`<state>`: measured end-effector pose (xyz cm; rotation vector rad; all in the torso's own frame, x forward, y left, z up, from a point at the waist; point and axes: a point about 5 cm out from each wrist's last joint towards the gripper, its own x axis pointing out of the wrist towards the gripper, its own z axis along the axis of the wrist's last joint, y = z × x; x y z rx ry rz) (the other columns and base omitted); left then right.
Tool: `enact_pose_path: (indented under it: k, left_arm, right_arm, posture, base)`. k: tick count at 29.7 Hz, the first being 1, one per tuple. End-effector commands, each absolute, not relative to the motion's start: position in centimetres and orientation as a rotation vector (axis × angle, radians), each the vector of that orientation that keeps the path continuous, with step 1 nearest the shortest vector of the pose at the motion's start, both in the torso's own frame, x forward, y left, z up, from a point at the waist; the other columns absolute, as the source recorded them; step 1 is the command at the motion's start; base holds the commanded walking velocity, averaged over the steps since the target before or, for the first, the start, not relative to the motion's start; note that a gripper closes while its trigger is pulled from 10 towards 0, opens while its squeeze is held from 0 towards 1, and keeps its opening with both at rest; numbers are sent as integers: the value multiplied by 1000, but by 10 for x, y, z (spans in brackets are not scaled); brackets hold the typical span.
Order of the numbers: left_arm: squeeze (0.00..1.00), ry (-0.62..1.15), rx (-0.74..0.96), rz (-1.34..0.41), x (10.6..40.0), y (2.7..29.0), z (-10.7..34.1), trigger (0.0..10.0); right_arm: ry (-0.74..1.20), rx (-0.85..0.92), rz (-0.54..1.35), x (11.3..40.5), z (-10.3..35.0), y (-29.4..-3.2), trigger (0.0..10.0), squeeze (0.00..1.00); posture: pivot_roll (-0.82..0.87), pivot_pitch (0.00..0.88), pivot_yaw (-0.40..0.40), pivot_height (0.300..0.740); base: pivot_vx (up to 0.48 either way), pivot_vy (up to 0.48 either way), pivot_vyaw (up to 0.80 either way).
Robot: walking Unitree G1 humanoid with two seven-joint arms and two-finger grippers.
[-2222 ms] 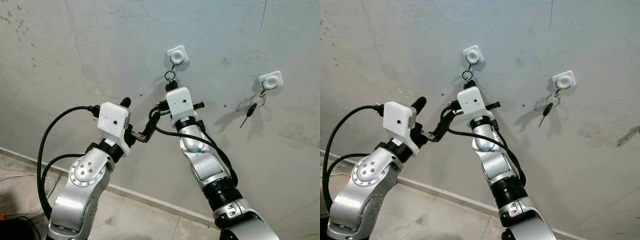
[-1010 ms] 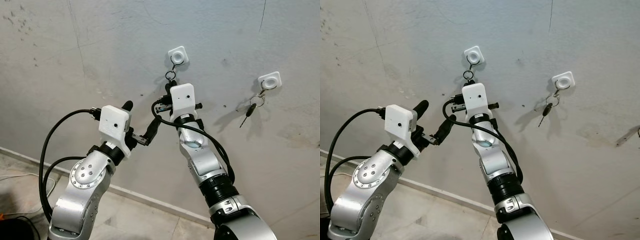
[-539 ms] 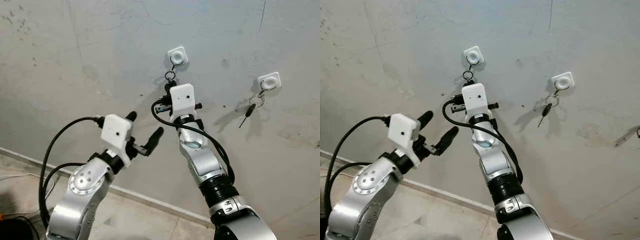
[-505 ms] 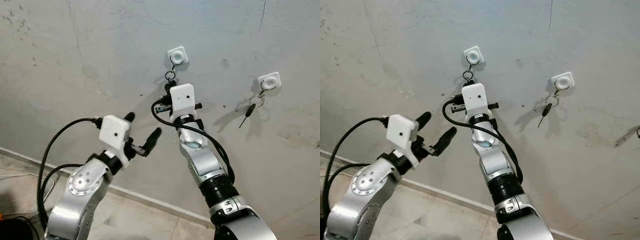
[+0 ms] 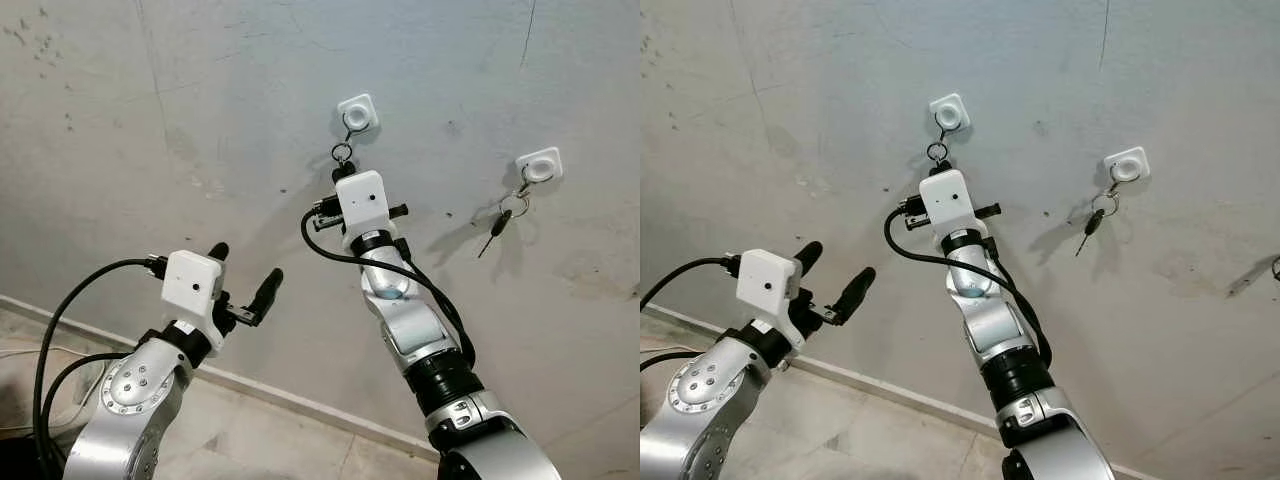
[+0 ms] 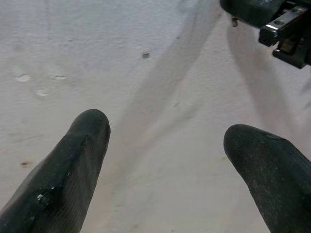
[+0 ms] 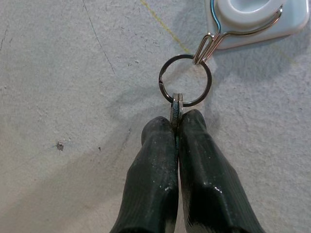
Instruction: Hang keys on a hook
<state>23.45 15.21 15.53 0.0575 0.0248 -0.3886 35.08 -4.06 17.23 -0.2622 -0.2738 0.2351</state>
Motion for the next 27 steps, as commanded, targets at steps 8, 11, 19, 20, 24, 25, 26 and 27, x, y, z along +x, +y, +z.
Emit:
enact_pose_path:
  k: [8, 11, 19, 20, 24, 25, 26, 27]
  left_arm:
    - [0, 50, 95, -326, 212, 170, 152, 10000]
    - [0, 68, 93, -289, 208, 176, 149, 10000]
    - [0, 60, 90, -290, 210, 172, 148, 10000]
    - [0, 60, 89, -291, 210, 172, 148, 10000]
    - [0, 61, 88, -295, 211, 172, 148, 10000]
    - [0, 60, 88, -298, 211, 171, 148, 10000]
    - [0, 59, 88, -300, 211, 171, 148, 10000]
    - [0, 59, 88, -301, 211, 171, 148, 10000]
  right_arm:
    - [-133, -310, 258, 347, 140, -45, 118, 0]
    - [-133, -309, 257, 348, 140, -47, 4667, 0]
    - [-125, -276, 275, 350, 144, -54, 10000, 1000]
    - [-125, -279, 278, 351, 144, -55, 10000, 1000]
    - [-115, -275, 281, 353, 143, -61, 10000, 235]
    - [-115, -274, 281, 354, 144, -64, 10000, 0]
    - [-120, -276, 278, 354, 145, -67, 10000, 0]
    - [-121, -277, 276, 354, 145, -68, 10000, 0]
  posture:
    - [310, 61, -148, 740]
    - [317, 63, -152, 740]
    - [318, 61, -162, 740]
    - [314, 62, -161, 740]
    - [311, 63, -163, 740]
    - [310, 63, -163, 740]
    - [310, 63, -163, 740]
    - [310, 63, -163, 740]
  base:
    - [0, 0, 0]
    - [0, 0, 0]
    - [0, 0, 0]
    - [0, 0, 0]
    - [0, 0, 0]
    - [0, 0, 0]
    - [0, 0, 0]
    - [0, 0, 0]
